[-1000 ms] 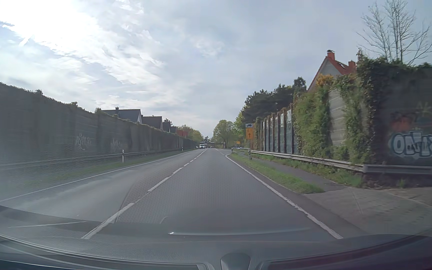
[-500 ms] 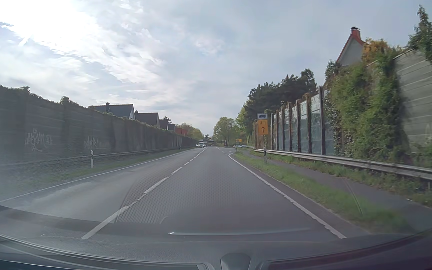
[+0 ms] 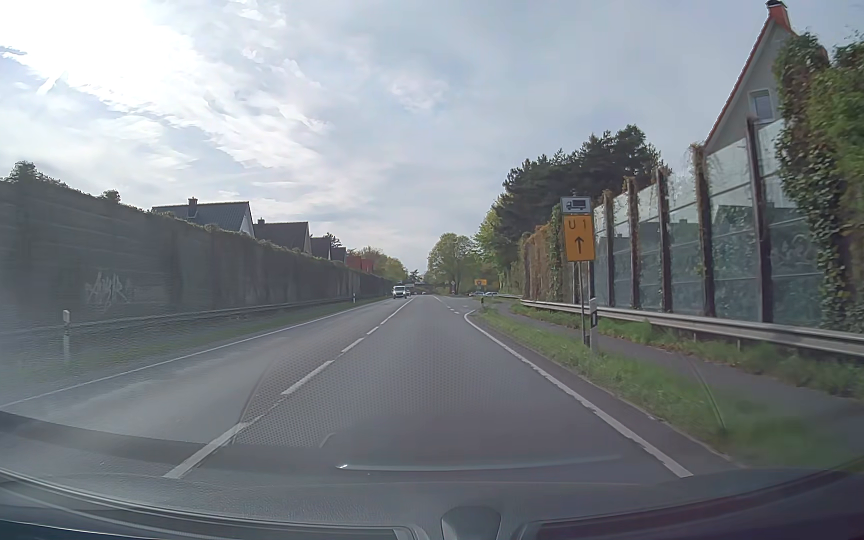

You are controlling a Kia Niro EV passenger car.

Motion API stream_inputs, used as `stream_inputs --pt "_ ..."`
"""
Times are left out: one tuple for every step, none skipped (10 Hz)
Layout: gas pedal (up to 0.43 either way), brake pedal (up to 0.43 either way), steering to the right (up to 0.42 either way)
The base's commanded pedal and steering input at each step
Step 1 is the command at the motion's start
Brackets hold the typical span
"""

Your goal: Follow the waypoints while adhering to traffic rules and regulations

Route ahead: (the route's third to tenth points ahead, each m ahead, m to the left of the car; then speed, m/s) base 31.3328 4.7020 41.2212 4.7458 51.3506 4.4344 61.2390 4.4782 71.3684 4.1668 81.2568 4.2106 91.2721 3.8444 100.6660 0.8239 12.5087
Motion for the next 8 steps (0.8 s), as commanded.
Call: stream_inputs --pt "0.000 0.000 -0.004" --pt "0.000 0.000 -0.004" --pt "0.000 0.000 -0.004" --pt "0.000 0.000 -0.004" --pt "0.000 0.000 -0.003" --pt "0.000 0.000 -0.003" --pt "0.000 0.000 0.000" --pt "0.000 0.000 0.000"
